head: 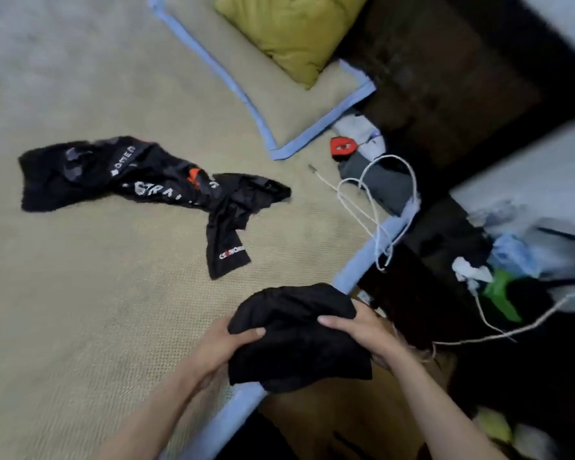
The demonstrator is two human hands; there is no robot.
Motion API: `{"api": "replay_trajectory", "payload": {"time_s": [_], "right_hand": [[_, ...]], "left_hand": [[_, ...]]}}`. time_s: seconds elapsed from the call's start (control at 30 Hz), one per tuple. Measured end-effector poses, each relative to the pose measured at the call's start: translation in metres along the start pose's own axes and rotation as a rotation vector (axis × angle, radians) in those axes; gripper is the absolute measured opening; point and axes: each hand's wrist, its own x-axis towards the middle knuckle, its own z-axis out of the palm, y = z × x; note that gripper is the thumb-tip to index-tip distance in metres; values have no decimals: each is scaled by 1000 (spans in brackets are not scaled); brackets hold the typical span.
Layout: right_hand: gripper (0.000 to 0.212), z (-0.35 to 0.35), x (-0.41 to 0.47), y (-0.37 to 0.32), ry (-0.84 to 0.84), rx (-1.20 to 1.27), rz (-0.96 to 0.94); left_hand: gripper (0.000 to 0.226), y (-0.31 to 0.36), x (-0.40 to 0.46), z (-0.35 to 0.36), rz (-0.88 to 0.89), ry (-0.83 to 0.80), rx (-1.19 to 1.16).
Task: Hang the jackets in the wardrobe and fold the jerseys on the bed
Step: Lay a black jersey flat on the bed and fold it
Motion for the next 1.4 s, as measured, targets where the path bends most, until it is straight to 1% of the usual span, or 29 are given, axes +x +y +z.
{"api": "replay_trajectory", "payload": {"time_s": [0.1,0.2,0.27,0.37,0.4,0.43,0.5,0.53,0.57,0.6,0.63,0.67,0.7,0.73,0.8,0.87,0.93,1.03,1.13,1.2,1.3,1.37,1.4], "right_hand": [[54,-27,-95,-8,162,107,-141],[61,-45,-209,-12,361,183,-290],[61,-59,-292,-13,480,239,-385],[57,-80,-420,-4,674,313,-527],[55,-84,-463,2,740,330,-559],[53,-87,-504,11,809,347,-579],[52,-89,-588,38,962,401,-599],[54,-87,-618,46,1001,417,-608],[56,-84,-646,57,1031,443,-613],[54,-80,-679,75,1090,483,-616],[49,-76,-707,97,1138,536,-617],[44,-71,-731,118,1171,592,-616],[42,-66,-751,142,1208,655,-609],[45,-60,-769,166,1248,724,-593],[60,-48,-799,212,1343,850,-526],[64,-37,-824,254,1451,924,-405],[66,-29,-846,292,1555,956,-279],[59,-28,-869,343,1651,965,-166],[56,-50,-880,381,1724,943,-119],[54,-82,-884,393,1817,868,-101],[52,-154,-893,395,1909,643,-99],[60,-213,-903,395,1969,502,-60],[65,-242,-908,397,2001,480,-45]], "left_hand": [[30,59,-55,30,84,-164,100],[29,114,-121,79,207,-289,186],[30,148,-169,121,293,-393,222],[51,187,-242,193,372,-602,300],[52,196,-266,218,408,-664,322],[47,201,-292,244,443,-733,334],[36,200,-344,296,499,-880,338],[36,198,-368,309,516,-919,341],[41,194,-390,323,538,-963,356],[57,185,-414,345,576,-1045,391],[67,171,-435,365,604,-1099,420],[63,155,-454,384,615,-1141,423],[52,137,-470,403,620,-1198,419],[46,117,-485,422,627,-1267,428],[47,74,-510,461,599,-1391,453],[45,29,-526,501,508,-1474,480],[40,-13,-537,540,401,-1521,516],[36,-63,-552,594,288,-1529,602],[37,-88,-566,647,283,-1538,621],[45,-86,-573,689,326,-1527,612],[59,-65,-580,763,412,-1503,601],[62,-52,-584,821,436,-1476,572],[62,-48,-587,848,454,-1453,551]]}}
